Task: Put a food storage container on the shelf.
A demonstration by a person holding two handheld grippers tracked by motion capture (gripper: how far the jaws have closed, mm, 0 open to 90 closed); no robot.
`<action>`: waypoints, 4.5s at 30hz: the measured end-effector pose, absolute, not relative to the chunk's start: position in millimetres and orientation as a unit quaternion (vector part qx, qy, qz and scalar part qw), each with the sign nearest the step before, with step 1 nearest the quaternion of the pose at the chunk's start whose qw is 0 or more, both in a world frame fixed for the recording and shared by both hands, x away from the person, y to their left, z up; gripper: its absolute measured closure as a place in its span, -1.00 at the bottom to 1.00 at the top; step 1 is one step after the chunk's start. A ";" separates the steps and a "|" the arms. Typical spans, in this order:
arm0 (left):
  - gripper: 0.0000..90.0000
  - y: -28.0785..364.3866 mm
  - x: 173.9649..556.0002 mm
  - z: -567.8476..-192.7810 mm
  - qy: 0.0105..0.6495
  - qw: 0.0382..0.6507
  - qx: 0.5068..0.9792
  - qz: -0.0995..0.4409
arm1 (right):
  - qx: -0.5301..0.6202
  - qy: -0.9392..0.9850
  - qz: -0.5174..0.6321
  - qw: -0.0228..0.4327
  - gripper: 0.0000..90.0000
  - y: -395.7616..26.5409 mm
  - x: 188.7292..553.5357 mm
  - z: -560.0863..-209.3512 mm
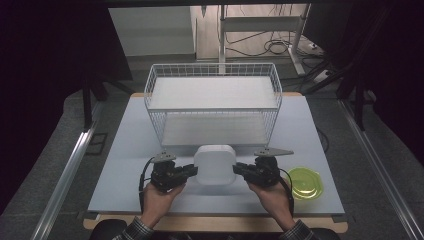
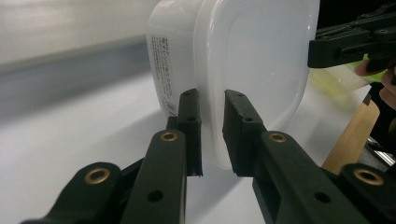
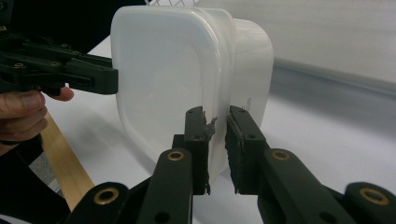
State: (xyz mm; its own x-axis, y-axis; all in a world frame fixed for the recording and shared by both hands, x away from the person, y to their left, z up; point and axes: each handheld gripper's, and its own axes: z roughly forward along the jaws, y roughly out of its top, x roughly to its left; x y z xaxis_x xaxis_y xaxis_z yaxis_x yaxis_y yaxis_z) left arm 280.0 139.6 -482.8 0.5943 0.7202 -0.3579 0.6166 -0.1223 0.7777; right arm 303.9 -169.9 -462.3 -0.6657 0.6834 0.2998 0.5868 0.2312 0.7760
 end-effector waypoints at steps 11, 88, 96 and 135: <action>0.74 141.1 288.4 -454.4 0.431 0.500 0.747 0.083 | 0.393 0.775 0.490 0.073 0.75 -168.8 311.2 -440.8; 0.76 158.0 394.5 -318.8 0.408 0.544 0.723 0.124 | 0.385 0.753 0.521 0.109 0.69 -149.5 433.3 -305.4; 0.61 158.4 399.9 -325.1 0.406 0.547 0.720 0.132 | 0.380 0.746 0.537 0.103 0.61 -149.3 436.7 -305.3; 0.19 145.0 419.5 -333.5 0.404 0.519 0.735 0.165 | 0.392 0.742 0.524 0.145 0.22 -141.8 461.9 -306.7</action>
